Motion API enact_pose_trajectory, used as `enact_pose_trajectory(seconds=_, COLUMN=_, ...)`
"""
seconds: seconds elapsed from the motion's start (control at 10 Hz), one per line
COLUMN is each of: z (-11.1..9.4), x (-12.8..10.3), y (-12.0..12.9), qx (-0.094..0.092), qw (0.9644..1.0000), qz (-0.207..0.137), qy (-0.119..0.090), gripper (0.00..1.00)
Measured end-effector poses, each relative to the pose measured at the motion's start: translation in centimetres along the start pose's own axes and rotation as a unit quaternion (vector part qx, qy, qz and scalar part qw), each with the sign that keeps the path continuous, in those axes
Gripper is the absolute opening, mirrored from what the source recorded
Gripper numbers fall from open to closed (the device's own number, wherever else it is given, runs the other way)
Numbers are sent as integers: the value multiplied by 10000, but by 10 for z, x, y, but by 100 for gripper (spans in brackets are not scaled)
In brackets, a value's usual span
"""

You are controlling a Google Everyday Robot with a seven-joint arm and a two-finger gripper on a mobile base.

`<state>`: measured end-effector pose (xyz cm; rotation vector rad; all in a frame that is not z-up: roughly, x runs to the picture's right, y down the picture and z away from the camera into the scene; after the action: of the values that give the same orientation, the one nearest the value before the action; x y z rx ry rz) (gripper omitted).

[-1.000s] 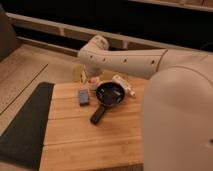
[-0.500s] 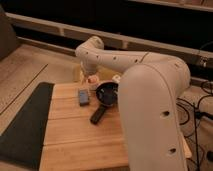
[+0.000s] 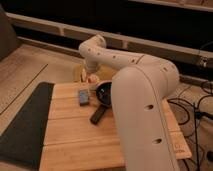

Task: Place the pepper on the white sponge

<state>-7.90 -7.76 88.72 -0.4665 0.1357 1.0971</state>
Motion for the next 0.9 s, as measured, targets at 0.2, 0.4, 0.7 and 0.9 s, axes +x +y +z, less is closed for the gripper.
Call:
enact_pose_trajectory(seconds=0.2, z=5, x=-4, y=-2, qx=-106, qw=9999, qz=26, qy=-5, gripper=65)
enact_pose_trajectory(seconds=0.4, z=15, x=-10, y=-3, qx=-282, qw=9996, qz=-43, qy=-28, gripper=65)
enact_pose_trajectory(seconds=0.7, z=31, x=-15, y=-1, qx=-500, qw=9985, qz=-198, qy=33, gripper=65)
enact_pose_trajectory(seconds=0.9, z=35, x=-16, y=3, qx=-574, qw=9979, qz=-302, qy=89, gripper=65)
